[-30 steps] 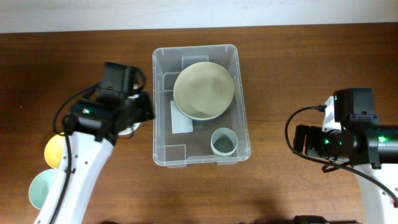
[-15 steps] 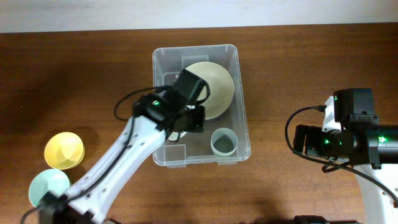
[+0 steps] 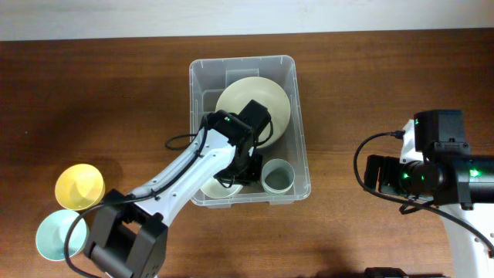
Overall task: Pack container
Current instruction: 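Carry the white bowl into the container's front-left area and release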
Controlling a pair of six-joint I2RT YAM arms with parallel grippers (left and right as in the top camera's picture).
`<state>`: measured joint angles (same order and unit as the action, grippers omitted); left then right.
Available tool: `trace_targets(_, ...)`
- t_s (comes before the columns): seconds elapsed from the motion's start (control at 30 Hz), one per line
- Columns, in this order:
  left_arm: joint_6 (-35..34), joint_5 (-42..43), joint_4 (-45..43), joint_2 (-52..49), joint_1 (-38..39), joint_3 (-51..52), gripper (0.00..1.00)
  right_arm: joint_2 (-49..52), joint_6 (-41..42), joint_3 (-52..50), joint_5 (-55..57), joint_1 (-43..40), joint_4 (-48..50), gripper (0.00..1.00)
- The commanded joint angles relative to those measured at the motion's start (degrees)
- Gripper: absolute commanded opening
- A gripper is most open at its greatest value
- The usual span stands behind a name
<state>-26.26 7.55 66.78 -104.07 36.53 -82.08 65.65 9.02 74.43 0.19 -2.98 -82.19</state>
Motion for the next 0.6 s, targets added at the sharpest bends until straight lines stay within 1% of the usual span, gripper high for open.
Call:
trace_targets(0.0, 0.0, 0.6, 0.3, -0.8, 0.2, -0.5, 0.30, 0.1, 0.3, -0.1, 0.5, 0.3, 0.2, 1.00)
trace_targets(0.1, 0.0, 0.1, 0.5, -0.7, -0.1, -1.3, 0.38, 0.1, 0.3, -0.1, 0.5, 0.3, 0.2, 1.00)
trace_targets(0.17, 0.0, -0.4, 1.4, -0.4, -0.8, -3.1, 0.42, 0.1, 0.3, -0.1, 0.5, 0.3, 0.2, 1.00)
trace_targets(0.33, 0.0, -9.5, 8.0, 2.1, -3.7, -14.1, 0.45, 0.1, 0.3, -0.1, 0.5, 0.3, 0.2, 1.00)
trace_targets(0.43, 0.2, -16.7, 12.5, 4.8, -7.2, -22.4, 0.59, 0.1, 0.3, -0.1, 0.5, 0.3, 0.2, 1.00)
trace_targets(0.57, 0.2, -23.7, 14.7, 8.5, -14.2, -27.1, 0.70, 0.1, 0.3, -0.1, 0.5, 0.3, 0.2, 1.00)
